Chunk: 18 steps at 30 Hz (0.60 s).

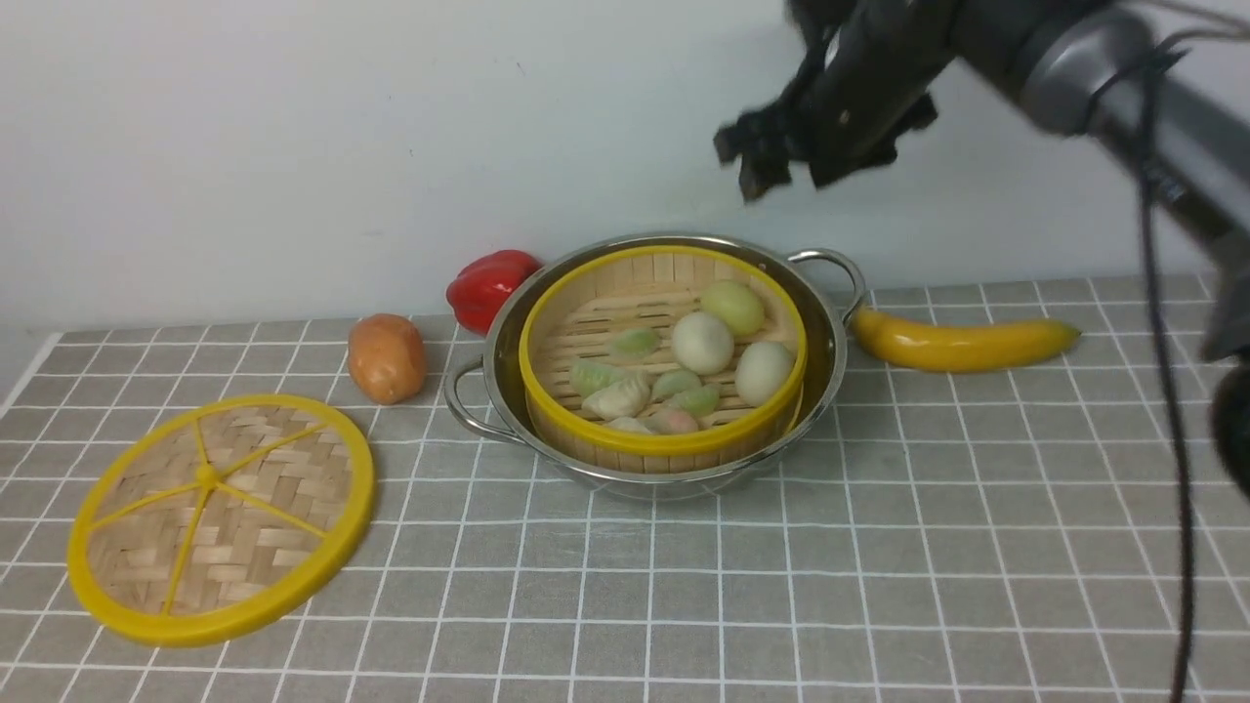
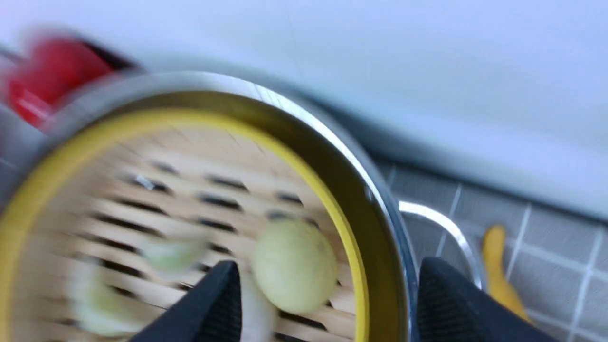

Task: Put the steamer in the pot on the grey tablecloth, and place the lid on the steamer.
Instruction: 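Grasp the bamboo steamer lid lying on the table by its centre knob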

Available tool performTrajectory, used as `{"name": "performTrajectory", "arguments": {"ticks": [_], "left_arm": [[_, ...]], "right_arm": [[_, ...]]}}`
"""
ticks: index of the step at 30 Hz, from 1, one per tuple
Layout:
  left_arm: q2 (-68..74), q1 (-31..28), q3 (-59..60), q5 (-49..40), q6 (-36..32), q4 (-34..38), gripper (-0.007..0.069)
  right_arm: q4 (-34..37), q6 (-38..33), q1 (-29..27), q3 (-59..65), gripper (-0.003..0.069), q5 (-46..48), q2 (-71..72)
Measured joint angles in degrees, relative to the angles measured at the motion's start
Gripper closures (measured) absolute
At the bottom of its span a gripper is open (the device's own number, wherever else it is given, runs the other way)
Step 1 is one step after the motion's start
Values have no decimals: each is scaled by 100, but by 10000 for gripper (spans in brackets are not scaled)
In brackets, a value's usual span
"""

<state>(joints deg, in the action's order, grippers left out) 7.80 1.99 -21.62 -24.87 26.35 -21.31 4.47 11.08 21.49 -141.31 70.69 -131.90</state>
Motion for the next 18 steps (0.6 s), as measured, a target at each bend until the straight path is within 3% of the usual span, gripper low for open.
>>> {"name": "performTrajectory", "arguments": {"ticks": [10,18], "left_arm": [[3293,0,-1548,-956,-785,283,382],[6400,0,-3501,-2252,-1098,307,382]], "right_arm": [[798,-661,-137,279,184,-44,2187],[832,-1379,-137,2845,233,-67,5325]]}}
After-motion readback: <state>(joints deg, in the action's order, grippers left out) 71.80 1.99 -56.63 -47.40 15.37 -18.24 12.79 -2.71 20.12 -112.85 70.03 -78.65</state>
